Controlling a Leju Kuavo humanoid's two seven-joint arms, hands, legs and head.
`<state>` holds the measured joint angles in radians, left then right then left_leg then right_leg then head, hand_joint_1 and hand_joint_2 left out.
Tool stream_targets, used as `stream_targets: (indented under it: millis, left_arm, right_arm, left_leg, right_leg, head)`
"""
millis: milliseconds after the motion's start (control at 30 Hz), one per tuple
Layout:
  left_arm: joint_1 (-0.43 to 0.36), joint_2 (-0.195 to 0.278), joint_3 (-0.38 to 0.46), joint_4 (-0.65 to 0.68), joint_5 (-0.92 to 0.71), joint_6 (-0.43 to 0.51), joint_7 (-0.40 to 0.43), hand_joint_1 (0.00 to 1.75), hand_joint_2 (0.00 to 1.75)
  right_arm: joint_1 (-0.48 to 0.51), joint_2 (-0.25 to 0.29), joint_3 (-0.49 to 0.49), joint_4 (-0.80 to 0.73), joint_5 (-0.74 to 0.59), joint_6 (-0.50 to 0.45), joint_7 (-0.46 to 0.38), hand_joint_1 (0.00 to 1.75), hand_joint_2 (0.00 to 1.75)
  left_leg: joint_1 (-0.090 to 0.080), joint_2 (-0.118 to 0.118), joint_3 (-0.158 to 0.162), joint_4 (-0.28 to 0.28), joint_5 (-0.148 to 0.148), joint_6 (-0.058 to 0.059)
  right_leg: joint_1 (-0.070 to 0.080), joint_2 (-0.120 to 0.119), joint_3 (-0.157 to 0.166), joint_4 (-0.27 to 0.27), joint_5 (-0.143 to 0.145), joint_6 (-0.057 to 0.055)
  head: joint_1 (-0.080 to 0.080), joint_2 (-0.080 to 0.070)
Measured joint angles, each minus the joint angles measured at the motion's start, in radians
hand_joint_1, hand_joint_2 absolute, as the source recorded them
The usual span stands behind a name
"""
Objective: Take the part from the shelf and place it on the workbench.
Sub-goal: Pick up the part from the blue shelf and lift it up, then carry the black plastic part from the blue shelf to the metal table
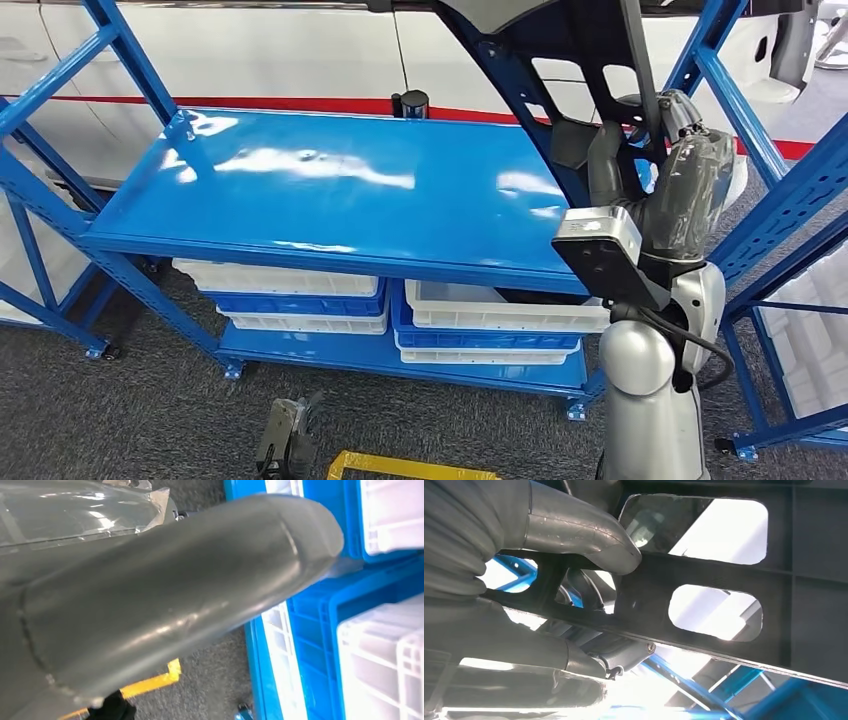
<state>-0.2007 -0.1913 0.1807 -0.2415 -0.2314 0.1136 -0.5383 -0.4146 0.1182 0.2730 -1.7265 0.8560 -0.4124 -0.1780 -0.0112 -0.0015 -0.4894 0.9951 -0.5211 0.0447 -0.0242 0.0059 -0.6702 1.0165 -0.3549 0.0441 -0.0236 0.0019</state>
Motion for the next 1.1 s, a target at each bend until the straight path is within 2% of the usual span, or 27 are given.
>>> stream_targets:
  millis: [33,67,133,167,200,233,267,300,333,367,400,433,500,533,567,600,667,700,733,767,833,900,933,967,1033,1067,1100]
  left_arm:
    - [-0.003,-0.001,-0.003,-0.001,-0.002,-0.001,0.003,0.00,0.00]
    - [-0.006,-0.004,-0.006,-0.002,-0.005,-0.002,0.006,0.00,0.00]
    - [-0.011,-0.009,-0.013,-0.004,-0.010,-0.006,0.011,0.00,0.00]
    - [-0.013,-0.011,-0.015,-0.005,-0.012,-0.008,0.013,0.00,0.00]
    - [-0.014,-0.013,-0.018,-0.006,-0.012,-0.011,0.015,0.00,0.00]
    - [-0.015,-0.014,-0.019,-0.006,-0.011,-0.015,0.018,0.00,0.00]
    - [-0.017,-0.014,-0.021,-0.006,-0.008,-0.021,0.022,0.00,0.00]
    - [-0.019,-0.015,-0.022,-0.006,-0.005,-0.026,0.025,0.00,0.00]
    - [-0.022,-0.014,-0.022,-0.006,-0.001,-0.032,0.027,0.00,0.00]
    - [-0.025,-0.014,-0.022,-0.007,0.003,-0.038,0.028,0.00,0.00]
    - [-0.027,-0.014,-0.022,-0.008,0.006,-0.044,0.028,0.00,0.00]
    - [-0.029,-0.012,-0.022,-0.008,0.010,-0.050,0.028,0.00,0.00]
    - [-0.029,-0.008,-0.022,-0.009,0.019,-0.062,0.025,0.00,0.00]
    - [-0.029,-0.005,-0.022,-0.009,0.024,-0.067,0.024,0.00,0.00]
    - [-0.029,-0.002,-0.022,-0.010,0.028,-0.073,0.022,0.00,0.00]
    - [-0.029,0.000,-0.022,-0.010,0.033,-0.080,0.019,0.00,0.00]
    - [-0.029,0.006,-0.022,-0.011,0.040,-0.091,0.016,0.00,0.00]
    - [-0.029,0.008,-0.022,-0.011,0.042,-0.095,0.014,0.00,0.00]
    - [-0.029,0.010,-0.022,-0.012,0.043,-0.098,0.014,0.00,0.00]
    - [-0.029,0.012,-0.022,-0.012,0.044,-0.099,0.013,0.00,0.00]
    - [-0.031,0.014,-0.022,-0.014,0.046,-0.103,0.012,0.00,0.00]
    - [-0.035,0.016,-0.022,-0.017,0.049,-0.107,0.008,0.00,0.00]
    - [-0.038,0.016,-0.022,-0.019,0.051,-0.110,0.006,0.00,0.00]
    - [-0.040,0.017,-0.022,-0.019,0.052,-0.113,0.004,0.00,0.00]
    - [-0.043,0.018,-0.021,-0.020,0.057,-0.119,0.003,0.00,0.00]
    - [-0.044,0.019,-0.021,-0.021,0.059,-0.121,0.002,0.00,0.00]
    - [-0.046,0.018,-0.021,-0.021,0.061,-0.122,0.001,0.00,0.00]
  right_arm:
    - [0.001,-0.003,-0.005,-0.004,0.000,-0.002,0.001,1.75,1.75]
    - [0.001,-0.007,-0.010,-0.007,0.000,-0.004,0.002,1.75,1.75]
    - [0.004,-0.017,-0.020,-0.012,0.000,-0.007,0.004,1.75,1.75]
    - [0.006,-0.022,-0.024,-0.012,0.000,-0.007,0.004,1.75,1.75]
    - [0.009,-0.027,-0.029,-0.012,0.000,-0.008,0.005,1.75,1.75]
    - [0.012,-0.032,-0.034,-0.012,-0.002,-0.009,0.005,1.75,1.75]
    - [0.014,-0.037,-0.038,-0.012,-0.006,-0.009,0.004,1.75,1.75]
    - [0.015,-0.041,-0.041,-0.012,-0.011,-0.010,0.004,1.75,1.75]
    - [0.015,-0.045,-0.044,-0.012,-0.017,-0.010,0.002,1.75,1.75]
    - [0.015,-0.049,-0.046,-0.012,-0.023,-0.011,0.001,1.75,1.75]
    - [0.015,-0.052,-0.048,-0.011,-0.031,-0.012,-0.002,1.75,1.75]
    - [0.016,-0.055,-0.050,-0.010,-0.040,-0.014,-0.004,1.75,1.75]
    - [0.018,-0.060,-0.055,-0.006,-0.058,-0.018,-0.010,1.75,1.75]
    - [0.018,-0.061,-0.057,-0.004,-0.066,-0.019,-0.012,1.75,1.75]
    - [0.018,-0.062,-0.058,-0.003,-0.073,-0.020,-0.013,1.75,1.75]
    - [0.019,-0.063,-0.059,-0.002,-0.081,-0.021,-0.014,1.75,1.75]
    - [0.023,-0.065,-0.062,0.001,-0.095,-0.023,-0.016,1.75,1.75]
    - [0.026,-0.066,-0.065,0.002,-0.101,-0.023,-0.017,1.75,1.75]
    - [0.029,-0.066,-0.067,0.003,-0.104,-0.023,-0.018,1.75,1.75]
    - [0.033,-0.067,-0.069,0.004,-0.106,-0.023,-0.018,1.75,1.75]
    - [0.037,-0.068,-0.073,0.005,-0.109,-0.023,-0.018,1.75,1.75]
    - [0.038,-0.070,-0.078,0.004,-0.114,-0.022,-0.018,1.75,1.75]
    - [0.038,-0.070,-0.081,0.004,-0.118,-0.021,-0.018,1.75,1.75]
    - [0.040,-0.071,-0.084,0.004,-0.125,-0.019,-0.018,1.75,1.75]
    - [0.045,-0.075,-0.091,0.004,-0.142,-0.011,-0.021,1.75,1.75]
    - [0.048,-0.078,-0.096,0.004,-0.149,-0.008,-0.022,1.75,1.75]
    - [0.050,-0.082,-0.101,0.004,-0.154,-0.004,-0.023,1.75,1.75]
  left_leg:
    - [0.001,0.002,-0.006,-0.010,0.015,0.006]
    - [0.004,0.005,-0.014,-0.019,0.032,0.012]
    - [0.005,0.009,-0.035,-0.029,0.060,0.018]
    - [0.004,0.011,-0.049,-0.028,0.071,0.020]
    - [0.004,0.012,-0.063,-0.027,0.081,0.019]
    - [0.003,0.014,-0.077,-0.025,0.090,0.018]
    - [0.003,0.015,-0.091,-0.023,0.099,0.017]
    - [0.003,0.016,-0.103,-0.018,0.106,0.014]
    - [0.003,0.016,-0.115,-0.012,0.111,0.011]
    - [0.001,0.015,-0.126,-0.004,0.115,0.007]
    - [-0.001,0.015,-0.134,0.003,0.120,0.002]
    - [-0.002,0.015,-0.139,0.007,0.125,-0.004]
    - [0.000,0.013,-0.146,0.011,0.133,-0.016]
    - [0.002,0.011,-0.152,0.018,0.124,-0.023]
    - [0.005,0.008,-0.161,0.038,0.099,-0.031]
    - [0.008,0.006,-0.177,0.078,0.060,-0.038]
    - [0.013,0.004,-0.218,0.202,-0.028,-0.050]
    - [0.016,0.003,-0.232,0.260,-0.051,-0.053]
    - [0.017,0.003,-0.232,0.291,-0.051,-0.054]
    - [0.018,0.003,-0.215,0.287,-0.032,-0.054]
    - [0.018,0.002,-0.129,0.180,0.018,-0.044]
    - [0.013,-0.001,-0.039,0.046,0.021,-0.031]
    - [0.009,-0.003,-0.017,0.009,0.015,-0.025]
    - [0.005,-0.003,-0.012,-0.005,0.013,-0.020]
    - [0.003,0.000,-0.021,-0.014,0.033,-0.005]
    - [0.004,0.003,-0.027,-0.019,0.047,0.004]
    - [0.006,0.005,-0.037,-0.025,0.061,0.011]
  right_leg:
    - [0.001,0.000,-0.008,0.004,-0.007,0.002]
    - [0.003,0.000,-0.020,0.025,-0.030,-0.001]
    - [0.004,-0.001,-0.057,0.128,-0.115,-0.010]
    - [0.004,-0.001,-0.072,0.196,-0.153,-0.010]
    - [0.004,-0.001,-0.080,0.251,-0.173,-0.005]
    - [0.003,-0.001,-0.074,0.280,-0.173,0.004]
    - [0.003,-0.001,-0.049,0.270,-0.158,0.015]
    - [0.002,-0.002,-0.007,0.225,-0.139,0.024]
    - [0.001,-0.003,0.047,0.153,-0.130,0.028]
    - [0.003,-0.004,0.099,0.081,-0.133,0.025]
    - [0.004,-0.004,0.135,0.027,-0.142,0.020]
    - [0.006,-0.004,0.153,-0.004,-0.152,0.012]
    - [0.006,-0.004,0.152,-0.012,-0.148,-0.005]
    - [0.003,-0.005,0.146,-0.013,-0.141,-0.015]
    - [0.000,-0.006,0.139,-0.015,-0.133,-0.026]
    - [-0.002,-0.007,0.131,-0.016,-0.124,-0.036]
    - [0.000,-0.008,0.108,-0.015,-0.106,-0.044]
    - [0.000,-0.008,0.095,-0.014,-0.096,-0.043]
    - [0.001,-0.007,0.082,-0.013,-0.087,-0.042]
    - [0.001,-0.007,0.069,-0.011,-0.078,-0.040]
    - [0.002,-0.006,0.050,-0.010,-0.062,-0.035]
    - [0.003,-0.007,0.040,-0.010,-0.047,-0.023]
    - [0.003,-0.008,0.037,-0.012,-0.040,-0.016]
    - [0.002,-0.009,0.036,-0.014,-0.032,-0.008]
    - [0.000,-0.010,0.030,-0.014,-0.027,0.003]
    - [0.001,-0.009,0.020,0.003,-0.045,0.003]
    - [0.002,-0.008,0.005,0.038,-0.078,-0.001]
  head:
    - [0.001,0.000]
    - [0.003,0.000]
    - [0.009,0.000]
    - [0.012,0.000]
    - [0.013,0.000]
    - [0.013,0.000]
    - [0.014,0.000]
    - [0.014,0.000]
    - [0.014,0.000]
    - [0.014,0.000]
    - [0.014,0.000]
    - [0.014,0.000]
    - [0.013,0.000]
    - [0.012,0.000]
    - [0.010,0.000]
    - [0.009,0.000]
    - [0.005,0.000]
    - [0.004,0.000]
    - [0.004,0.000]
    - [0.004,0.000]
    - [0.004,0.000]
    - [0.005,0.000]
    - [0.005,0.000]
    - [0.005,0.000]
    - [0.005,0.000]
    - [0.006,0.000]
    - [0.008,0.000]
